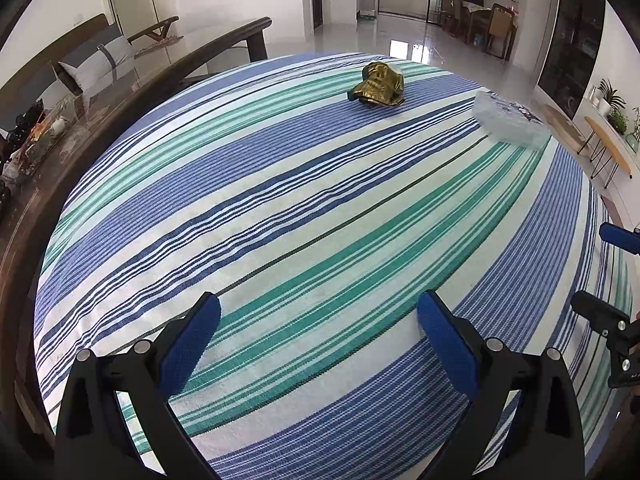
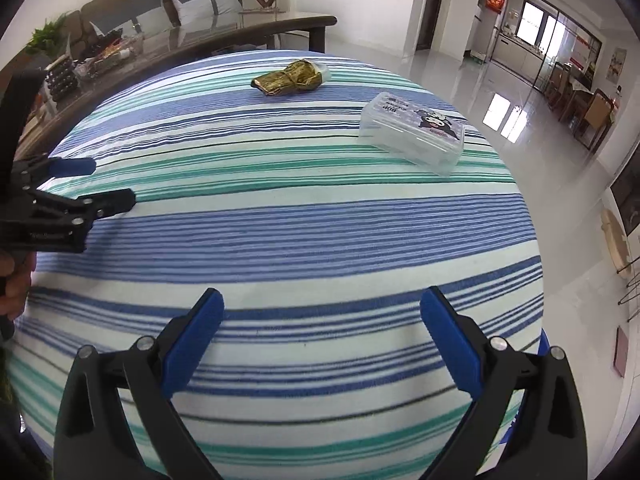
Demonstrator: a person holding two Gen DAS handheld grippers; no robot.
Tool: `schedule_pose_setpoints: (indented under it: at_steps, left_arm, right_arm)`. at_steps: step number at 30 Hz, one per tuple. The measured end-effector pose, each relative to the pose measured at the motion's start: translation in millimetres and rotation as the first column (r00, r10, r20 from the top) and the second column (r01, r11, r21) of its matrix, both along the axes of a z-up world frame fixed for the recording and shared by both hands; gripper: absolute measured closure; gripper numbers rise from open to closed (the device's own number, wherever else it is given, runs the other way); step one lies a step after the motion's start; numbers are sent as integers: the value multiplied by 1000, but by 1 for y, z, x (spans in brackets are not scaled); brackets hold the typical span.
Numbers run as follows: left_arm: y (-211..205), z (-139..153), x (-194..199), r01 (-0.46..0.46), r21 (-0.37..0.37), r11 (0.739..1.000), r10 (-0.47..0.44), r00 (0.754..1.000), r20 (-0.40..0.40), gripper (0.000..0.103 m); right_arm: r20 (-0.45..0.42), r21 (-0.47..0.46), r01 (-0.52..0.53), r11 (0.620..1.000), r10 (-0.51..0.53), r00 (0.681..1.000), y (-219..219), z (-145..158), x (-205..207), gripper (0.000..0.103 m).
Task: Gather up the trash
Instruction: 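Return both tools to the table above the gold wrapper and plastic box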
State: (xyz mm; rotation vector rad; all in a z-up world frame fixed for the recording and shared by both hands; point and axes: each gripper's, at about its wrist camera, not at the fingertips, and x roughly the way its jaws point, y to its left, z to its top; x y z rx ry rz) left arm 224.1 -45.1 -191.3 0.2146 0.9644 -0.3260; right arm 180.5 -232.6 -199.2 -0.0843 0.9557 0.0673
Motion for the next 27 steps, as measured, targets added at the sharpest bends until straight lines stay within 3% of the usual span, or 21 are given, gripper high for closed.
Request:
schedule_pose_setpoints:
  at_steps: [21,27]
  left_arm:
    - [2,-3,0,-5,-30,1000,5,1000,5,5]
    - [3,4,4,108,-20,994,-109,991,-75,5]
  right_arm:
    - [-20,63,77,995,-76,997,-16,-9,22,5]
    - [-20,65,79,995,-78,997,-17,-9,22,5]
